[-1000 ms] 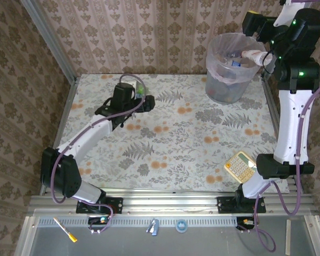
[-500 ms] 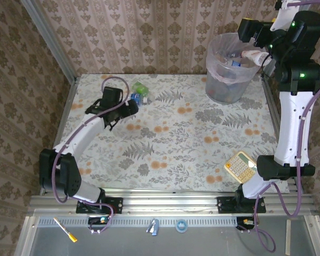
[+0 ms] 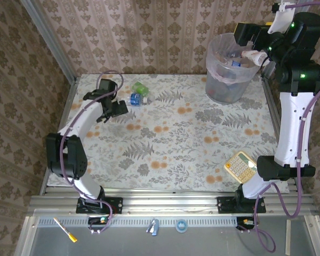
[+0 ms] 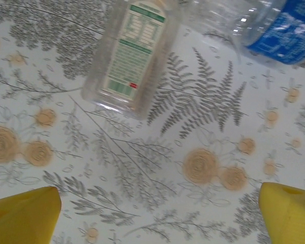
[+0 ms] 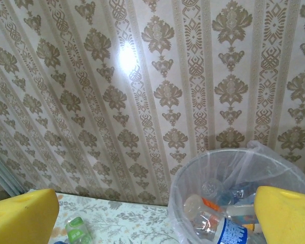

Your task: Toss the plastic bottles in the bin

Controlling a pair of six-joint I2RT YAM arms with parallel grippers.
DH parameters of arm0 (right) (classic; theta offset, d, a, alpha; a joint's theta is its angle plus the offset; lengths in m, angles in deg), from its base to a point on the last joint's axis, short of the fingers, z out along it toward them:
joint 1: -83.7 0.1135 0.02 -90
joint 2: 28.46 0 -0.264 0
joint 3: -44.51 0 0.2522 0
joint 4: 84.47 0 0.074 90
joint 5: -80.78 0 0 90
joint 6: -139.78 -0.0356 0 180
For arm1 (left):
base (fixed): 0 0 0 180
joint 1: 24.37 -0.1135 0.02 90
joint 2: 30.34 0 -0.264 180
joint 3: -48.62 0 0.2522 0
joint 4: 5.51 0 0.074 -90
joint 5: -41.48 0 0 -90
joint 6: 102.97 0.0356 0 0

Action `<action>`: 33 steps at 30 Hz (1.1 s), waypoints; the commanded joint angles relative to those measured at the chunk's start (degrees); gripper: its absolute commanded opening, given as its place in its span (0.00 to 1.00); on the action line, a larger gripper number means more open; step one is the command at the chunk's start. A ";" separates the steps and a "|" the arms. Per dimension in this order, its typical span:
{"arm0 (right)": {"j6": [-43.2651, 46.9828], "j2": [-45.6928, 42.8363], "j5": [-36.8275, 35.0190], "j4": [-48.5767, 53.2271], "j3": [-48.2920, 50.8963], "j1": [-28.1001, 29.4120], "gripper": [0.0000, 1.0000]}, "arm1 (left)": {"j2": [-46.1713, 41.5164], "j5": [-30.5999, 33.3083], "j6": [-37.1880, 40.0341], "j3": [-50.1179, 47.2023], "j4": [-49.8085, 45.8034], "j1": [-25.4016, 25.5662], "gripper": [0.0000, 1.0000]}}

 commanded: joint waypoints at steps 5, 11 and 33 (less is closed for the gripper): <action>-1.32 -1.63 2.80 1.84 -0.02 0.62 1.00 | 6.87 0.69 9.32 5.16 -4.90 -3.63 0.97; -1.35 -1.54 4.31 1.93 -0.17 1.37 1.00 | 12.21 -0.37 12.92 7.98 -2.72 -4.29 0.95; -0.80 -1.91 7.21 0.88 1.09 2.56 1.00 | 21.16 -3.33 14.91 10.92 0.75 -7.37 0.58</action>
